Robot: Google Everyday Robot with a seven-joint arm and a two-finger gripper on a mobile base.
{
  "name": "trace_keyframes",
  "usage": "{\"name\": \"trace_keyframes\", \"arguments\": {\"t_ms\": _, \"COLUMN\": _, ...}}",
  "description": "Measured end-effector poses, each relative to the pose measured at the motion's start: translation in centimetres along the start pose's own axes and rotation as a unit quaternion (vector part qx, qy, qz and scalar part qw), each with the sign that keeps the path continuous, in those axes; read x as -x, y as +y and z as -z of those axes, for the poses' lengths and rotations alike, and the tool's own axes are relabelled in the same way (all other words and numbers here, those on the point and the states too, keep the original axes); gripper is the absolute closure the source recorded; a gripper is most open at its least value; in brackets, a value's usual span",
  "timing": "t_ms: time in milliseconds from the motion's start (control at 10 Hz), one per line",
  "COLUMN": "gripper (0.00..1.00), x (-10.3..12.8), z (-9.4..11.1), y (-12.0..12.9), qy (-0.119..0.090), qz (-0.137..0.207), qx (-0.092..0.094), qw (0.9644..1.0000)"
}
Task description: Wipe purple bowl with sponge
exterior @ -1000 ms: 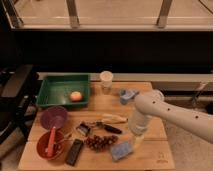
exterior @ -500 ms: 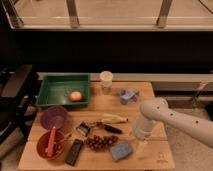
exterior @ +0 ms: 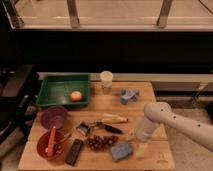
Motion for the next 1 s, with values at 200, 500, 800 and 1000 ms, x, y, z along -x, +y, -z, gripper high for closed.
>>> {"name": "trace_keyframes", "arguments": {"t_ms": 200, "gripper": 0.59, "x": 0.0, "z": 0.1, "y": -0.1, "qy": 0.001, "qz": 0.001, "qx": 0.0, "qw": 1.0}}
{"name": "trace_keyframes", "arguments": {"t_ms": 500, "gripper": 0.9, "x": 1.4, "z": -0.6, "y": -0.2, "qy": -0.041, "qz": 0.009, "qx": -0.015, "qw": 0.999}}
{"name": "trace_keyframes", "arguments": {"t_ms": 800, "gripper": 1.0, "x": 2.1, "z": -0.1, "y": -0.4, "qy": -0.055, "qz": 0.019, "qx": -0.035, "qw": 0.9977}}
{"name": "trace_keyframes", "arguments": {"t_ms": 1000, "gripper": 1.0, "x": 2.8, "z": 1.3, "y": -0.4, "qy": -0.053, "qz": 0.028, "qx": -0.053, "qw": 0.9968}}
